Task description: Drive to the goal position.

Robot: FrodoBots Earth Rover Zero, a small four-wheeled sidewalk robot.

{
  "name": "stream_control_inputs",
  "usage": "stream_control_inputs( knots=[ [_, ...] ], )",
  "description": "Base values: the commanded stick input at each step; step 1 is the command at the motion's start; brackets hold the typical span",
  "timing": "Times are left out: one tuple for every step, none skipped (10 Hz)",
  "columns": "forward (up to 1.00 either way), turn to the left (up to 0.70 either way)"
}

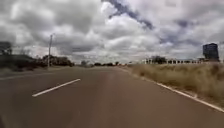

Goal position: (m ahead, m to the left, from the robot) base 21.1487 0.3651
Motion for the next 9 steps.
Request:
stream_control_inputs(
  knots=[
    [0.24,0.0],
    [0.09,0.0],
    [0.0,0.0],
    [0.0,0.0],
    [0.0,0.0],
    [0.0,0.0],
    [0.0,0.0],
    [0.0,0.0],
    [0.0,0.0]
  ],
)
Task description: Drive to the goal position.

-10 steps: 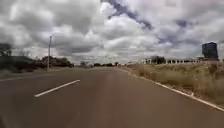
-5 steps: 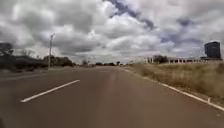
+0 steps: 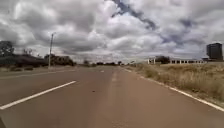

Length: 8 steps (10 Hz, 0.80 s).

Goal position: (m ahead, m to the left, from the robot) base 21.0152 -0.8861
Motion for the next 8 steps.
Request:
stream_control_inputs(
  knots=[
    [0.0,0.0],
    [0.0,0.0],
    [0.34,0.0],
    [0.85,0.0],
    [0.85,0.0],
    [0.85,0.0],
    [0.85,0.0],
    [0.85,0.0]
  ],
)
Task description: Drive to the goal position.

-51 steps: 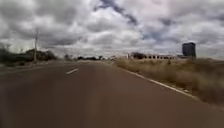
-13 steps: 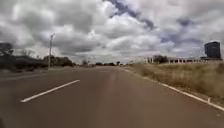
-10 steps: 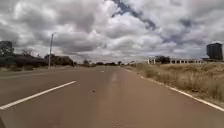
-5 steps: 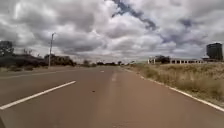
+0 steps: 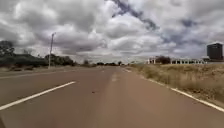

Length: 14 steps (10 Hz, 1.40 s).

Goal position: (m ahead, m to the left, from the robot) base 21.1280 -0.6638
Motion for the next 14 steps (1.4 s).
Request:
stream_control_inputs(
  knots=[
    [0.85,-0.07],
    [0.85,-0.24],
    [0.85,-0.34],
    [0.85,-0.34],
    [0.85,-0.34],
    [0.85,-0.25],
    [0.85,-0.13],
    [0.85,-0.07],
    [0.85,-0.01],
    [0.85,0.0],
    [0.85,0.0],
    [0.85,0.0],
    [0.85,0.0],
    [0.85,0.0]
  ],
)
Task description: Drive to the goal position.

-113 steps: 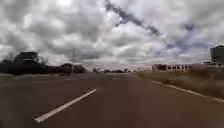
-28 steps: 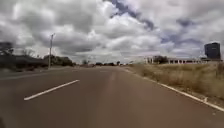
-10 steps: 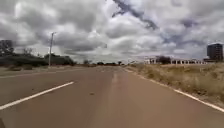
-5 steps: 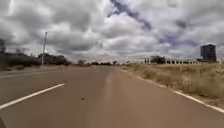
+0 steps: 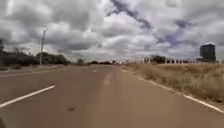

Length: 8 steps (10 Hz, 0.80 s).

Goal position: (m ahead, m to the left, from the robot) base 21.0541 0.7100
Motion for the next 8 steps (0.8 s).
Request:
stream_control_inputs(
  knots=[
    [0.85,0.0],
    [0.85,0.0],
    [0.85,0.0],
    [0.85,0.0],
    [0.85,0.0],
    [0.85,0.0],
    [0.85,-0.01],
    [0.85,-0.01]
  ],
)
